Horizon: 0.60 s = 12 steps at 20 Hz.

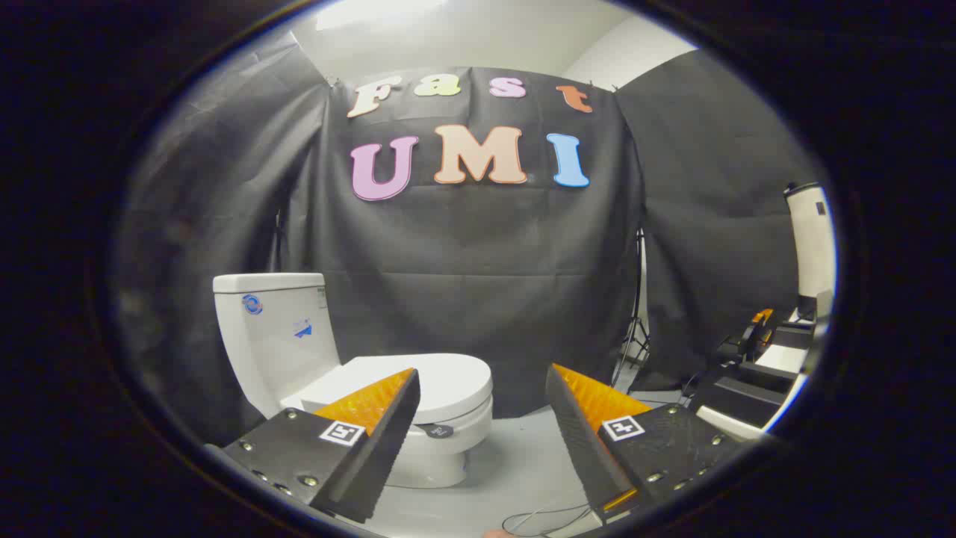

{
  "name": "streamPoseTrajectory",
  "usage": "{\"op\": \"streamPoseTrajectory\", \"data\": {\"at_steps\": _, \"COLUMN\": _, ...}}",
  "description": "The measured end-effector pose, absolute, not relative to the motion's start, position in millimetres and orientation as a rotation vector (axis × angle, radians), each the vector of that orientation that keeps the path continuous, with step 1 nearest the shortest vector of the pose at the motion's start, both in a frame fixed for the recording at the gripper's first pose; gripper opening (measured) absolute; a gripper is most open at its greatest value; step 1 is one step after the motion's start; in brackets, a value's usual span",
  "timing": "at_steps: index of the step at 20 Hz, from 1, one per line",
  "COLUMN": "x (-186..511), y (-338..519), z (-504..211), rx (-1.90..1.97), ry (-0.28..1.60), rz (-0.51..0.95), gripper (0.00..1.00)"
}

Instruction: Open the toilet lid.

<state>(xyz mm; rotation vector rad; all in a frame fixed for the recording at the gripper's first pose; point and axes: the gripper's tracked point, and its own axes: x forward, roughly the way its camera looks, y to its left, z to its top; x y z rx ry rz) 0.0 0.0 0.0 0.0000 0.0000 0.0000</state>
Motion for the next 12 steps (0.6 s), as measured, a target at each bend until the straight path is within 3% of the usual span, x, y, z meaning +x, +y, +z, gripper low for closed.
{"op": "streamPoseTrajectory", "data": {"at_steps": 12, "x": 18, "y": 4, "z": -15, "rx": 0.019, "ry": 0.027, "rz": -0.004, "gripper": 1.00}}
